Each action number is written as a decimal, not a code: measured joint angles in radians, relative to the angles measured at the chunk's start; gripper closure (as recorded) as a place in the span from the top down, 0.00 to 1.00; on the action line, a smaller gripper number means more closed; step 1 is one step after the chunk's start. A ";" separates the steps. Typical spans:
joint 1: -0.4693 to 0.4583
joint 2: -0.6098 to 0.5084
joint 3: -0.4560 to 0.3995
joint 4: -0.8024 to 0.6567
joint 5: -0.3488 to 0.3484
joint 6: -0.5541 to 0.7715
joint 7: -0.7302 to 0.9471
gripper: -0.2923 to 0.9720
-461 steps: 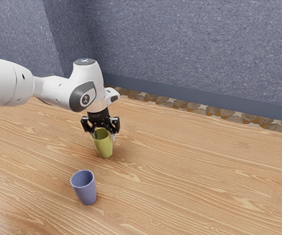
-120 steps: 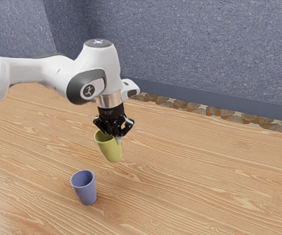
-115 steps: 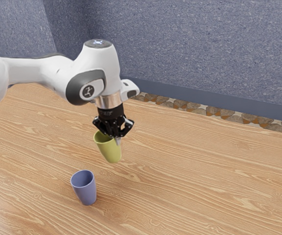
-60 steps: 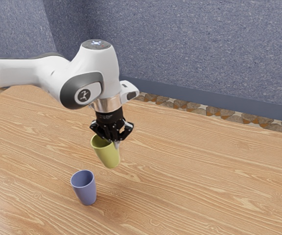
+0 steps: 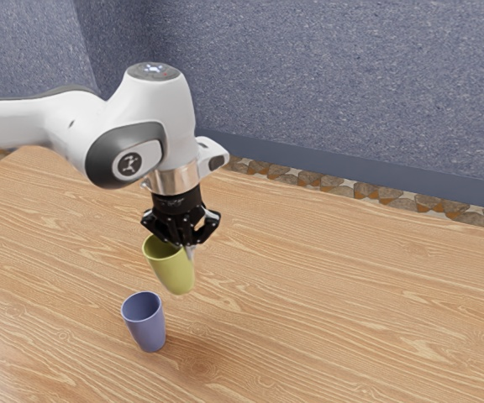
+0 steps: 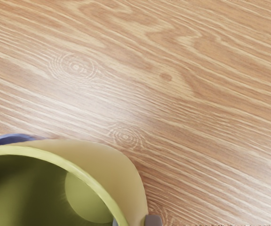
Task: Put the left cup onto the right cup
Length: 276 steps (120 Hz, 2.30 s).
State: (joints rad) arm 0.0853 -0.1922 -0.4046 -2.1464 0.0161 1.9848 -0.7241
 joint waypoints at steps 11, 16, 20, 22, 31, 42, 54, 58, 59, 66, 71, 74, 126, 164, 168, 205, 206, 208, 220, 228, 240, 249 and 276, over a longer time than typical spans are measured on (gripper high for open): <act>0.000 -0.008 -0.001 0.000 -0.001 -0.009 -0.009 0.15; 0.000 -0.012 -0.002 0.000 -0.002 -0.013 -0.013 0.15; 0.000 -0.015 -0.002 0.000 -0.002 -0.017 -0.016 0.15; 0.000 -0.018 -0.002 0.000 -0.003 -0.019 -0.018 0.15; 0.000 -0.029 -0.002 0.000 -0.005 -0.029 -0.024 0.15; 0.000 -0.038 -0.002 0.000 -0.012 -0.044 -0.030 0.15; 0.000 -0.048 -0.002 0.000 -0.017 -0.064 -0.037 0.15; 0.000 -0.052 -0.002 0.000 -0.018 -0.071 -0.039 0.15; 0.001 -0.052 -0.002 0.000 -0.018 -0.072 -0.040 0.15; 0.001 -0.057 -0.002 0.000 -0.019 -0.085 -0.043 0.15; 0.001 -0.061 -0.001 0.000 -0.020 -0.094 -0.045 0.15; 0.002 -0.065 -0.001 0.000 -0.020 -0.099 -0.046 0.15; 0.002 -0.148 0.004 0.000 -0.024 -0.211 -0.068 0.15; 0.004 -0.161 0.010 0.006 -0.025 -0.247 -0.079 0.15; 0.005 -0.160 0.011 0.008 -0.025 -0.248 -0.080 0.15; 0.010 -0.158 0.041 0.012 -0.025 -0.265 -0.081 0.15; 0.010 -0.158 0.041 0.012 -0.025 -0.266 -0.081 0.15; 0.010 -0.158 0.042 0.012 -0.025 -0.267 -0.081 0.15; 0.010 -0.160 0.051 0.012 -0.025 -0.275 -0.081 0.15; 0.010 -0.160 0.053 0.012 -0.025 -0.280 -0.080 0.15; 0.010 -0.160 0.054 0.012 -0.025 -0.285 -0.079 0.15; 0.010 -0.160 0.057 0.012 -0.025 -0.288 -0.079 0.15; 0.010 -0.161 0.061 0.017 -0.024 -0.298 -0.077 0.15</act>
State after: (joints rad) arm 0.0949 -0.3531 -0.3439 -2.1297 -0.0083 1.6865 -0.8009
